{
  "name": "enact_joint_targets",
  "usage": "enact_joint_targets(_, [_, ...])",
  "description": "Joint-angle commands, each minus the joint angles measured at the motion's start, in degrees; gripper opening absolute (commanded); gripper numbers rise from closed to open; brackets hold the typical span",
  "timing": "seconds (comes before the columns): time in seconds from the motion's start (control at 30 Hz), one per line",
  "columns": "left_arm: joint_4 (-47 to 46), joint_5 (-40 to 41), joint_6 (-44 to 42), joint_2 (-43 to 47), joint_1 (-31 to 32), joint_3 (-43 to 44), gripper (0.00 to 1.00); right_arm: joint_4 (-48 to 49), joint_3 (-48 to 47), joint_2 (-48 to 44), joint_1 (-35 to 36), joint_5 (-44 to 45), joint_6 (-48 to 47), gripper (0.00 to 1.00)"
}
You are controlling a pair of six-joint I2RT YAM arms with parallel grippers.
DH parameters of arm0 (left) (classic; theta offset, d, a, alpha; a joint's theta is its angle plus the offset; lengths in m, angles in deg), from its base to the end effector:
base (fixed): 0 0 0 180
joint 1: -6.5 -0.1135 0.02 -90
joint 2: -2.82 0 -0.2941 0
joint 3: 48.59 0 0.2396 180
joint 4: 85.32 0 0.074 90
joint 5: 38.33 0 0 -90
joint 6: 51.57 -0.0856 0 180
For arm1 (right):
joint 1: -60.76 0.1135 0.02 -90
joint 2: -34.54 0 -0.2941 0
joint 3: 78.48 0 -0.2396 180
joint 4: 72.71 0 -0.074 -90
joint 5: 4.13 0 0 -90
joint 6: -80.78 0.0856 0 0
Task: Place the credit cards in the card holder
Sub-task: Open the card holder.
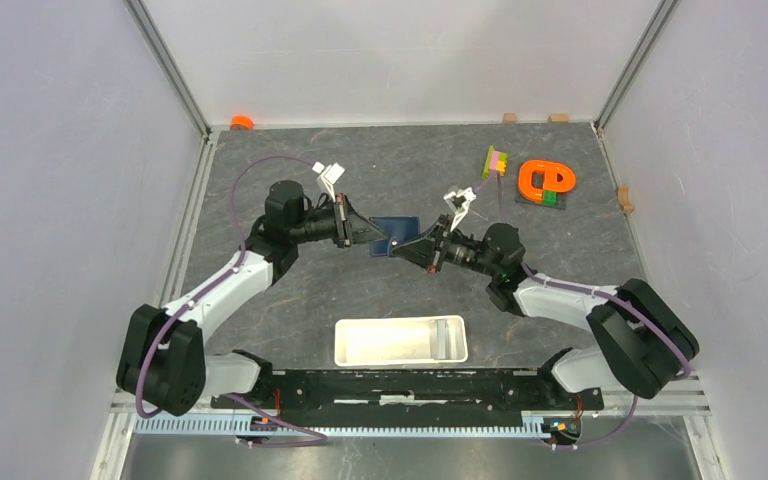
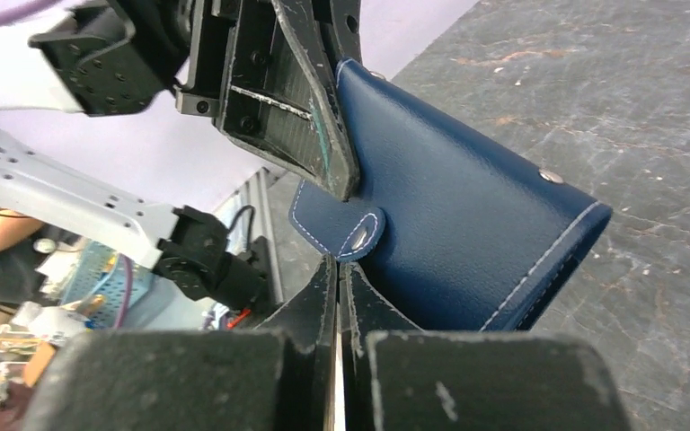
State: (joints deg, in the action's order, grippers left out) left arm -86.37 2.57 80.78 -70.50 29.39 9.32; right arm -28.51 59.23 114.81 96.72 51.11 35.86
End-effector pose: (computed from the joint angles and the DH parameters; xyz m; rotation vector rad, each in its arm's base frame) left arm 0.2444 -0.1734 0.2993 0.3454 2.0013 -1.5374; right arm 0.2163 0.2172 0.2716 -0.4305 1.6436 1.5437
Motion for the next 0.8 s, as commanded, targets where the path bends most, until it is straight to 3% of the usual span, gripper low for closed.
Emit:
enact_joint_targets(0.0, [8.1,3.2,-1.4,1.3,1.9,1.9,0.02,-11.0,-6.1,-4.6,5.0,3.3,-17.0,0.00])
enact_joint_targets(0.13, [11.0,6.2,0.0,-0.8,0.7,1.7,0.02,-23.0,-7.5,-8.6,9.5,3.9,-29.1,0.00])
enact_joint_targets(0.27, [8.4,6.7,2.8,-2.2,0.6,0.9,0.02,-27.6,-5.6,-11.6,11.2,4.6,-31.8,0.00])
enact_joint_targets(0.3, [8.8,8.6,3.1,-2.0,0.6,0.7,0.02,-28.7,-4.8,-12.6,11.2,6.7,-31.8,0.05])
enact_joint_targets(0.37, [8.7,13.5,4.7,-0.9,0.7,-1.1,0.02,-32.5,-3.5,-14.7,11.2,15.8,-31.7,0.42])
enact_joint_targets(0.5, [2.7,29.4,9.3,4.1,3.3,-8.8,0.02,-40.0,-2.6,-17.0,11.1,36.4,-28.2,0.70])
enact_joint_targets(0.6, [-4.7,42.5,13.2,6.4,7.2,-15.2,0.02,-44.2,-3.2,-16.5,10.8,45.5,-22.6,0.77])
enact_joint_targets(0.77, [-11.9,59.8,16.0,4.7,15.4,-20.2,0.02,-41.6,-2.2,-13.0,10.8,44.6,-15.3,0.80])
